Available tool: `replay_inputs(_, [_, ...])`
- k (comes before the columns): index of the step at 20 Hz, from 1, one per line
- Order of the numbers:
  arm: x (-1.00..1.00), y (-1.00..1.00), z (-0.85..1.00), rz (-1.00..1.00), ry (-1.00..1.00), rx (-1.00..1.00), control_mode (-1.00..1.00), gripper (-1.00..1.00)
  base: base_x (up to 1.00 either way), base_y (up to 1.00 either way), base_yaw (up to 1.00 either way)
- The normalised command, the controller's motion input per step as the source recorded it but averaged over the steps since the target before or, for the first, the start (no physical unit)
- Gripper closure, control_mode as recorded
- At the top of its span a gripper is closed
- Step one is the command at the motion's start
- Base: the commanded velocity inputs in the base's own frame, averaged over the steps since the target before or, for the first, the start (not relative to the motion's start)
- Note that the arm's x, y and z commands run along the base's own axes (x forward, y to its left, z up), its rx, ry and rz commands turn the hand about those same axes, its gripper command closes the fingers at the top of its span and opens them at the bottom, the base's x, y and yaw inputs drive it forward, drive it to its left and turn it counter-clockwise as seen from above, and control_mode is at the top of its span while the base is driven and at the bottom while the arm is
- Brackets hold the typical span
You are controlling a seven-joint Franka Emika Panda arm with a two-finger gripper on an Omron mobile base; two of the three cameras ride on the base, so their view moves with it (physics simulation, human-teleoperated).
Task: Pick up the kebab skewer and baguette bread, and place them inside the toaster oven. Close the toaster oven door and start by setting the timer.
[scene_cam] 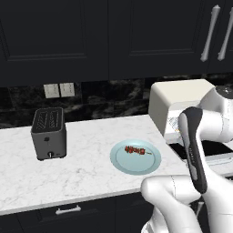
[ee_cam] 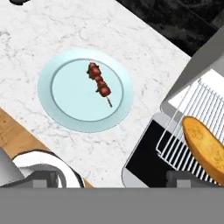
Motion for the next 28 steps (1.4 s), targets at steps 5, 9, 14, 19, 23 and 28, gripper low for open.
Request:
replay_inputs(5, [0.14,1.00,0.00,0.10,0.11,-0.07,-1.00,-1.00,0.00,0.00,0.00])
replay_inputs(9, [0.57,0.82,-0.04,0.13,0.15,-0.13,-1.00,-1.00,0.00,0.00,0.00])
replay_inputs(14, [0.23,0.22,-0.33,0.15,0.14,-0.09,-1.00,-1.00,0.00,0.00,0.00])
replay_inputs(19, [0.08,0.00,-0.33,0.13,0.12,-0.03,-1.00,-1.00,0.00,0.00,0.00])
replay_inputs(23, [0.01,-0.01,-0.43,0.13,0.00,0.00,-1.00,-1.00,0.00,0.00,0.00])
replay_inputs(28, [0.03,0.01,-0.34,0.03,0.00,0.00,-1.00,-1.00,0.00,0.00,0.00])
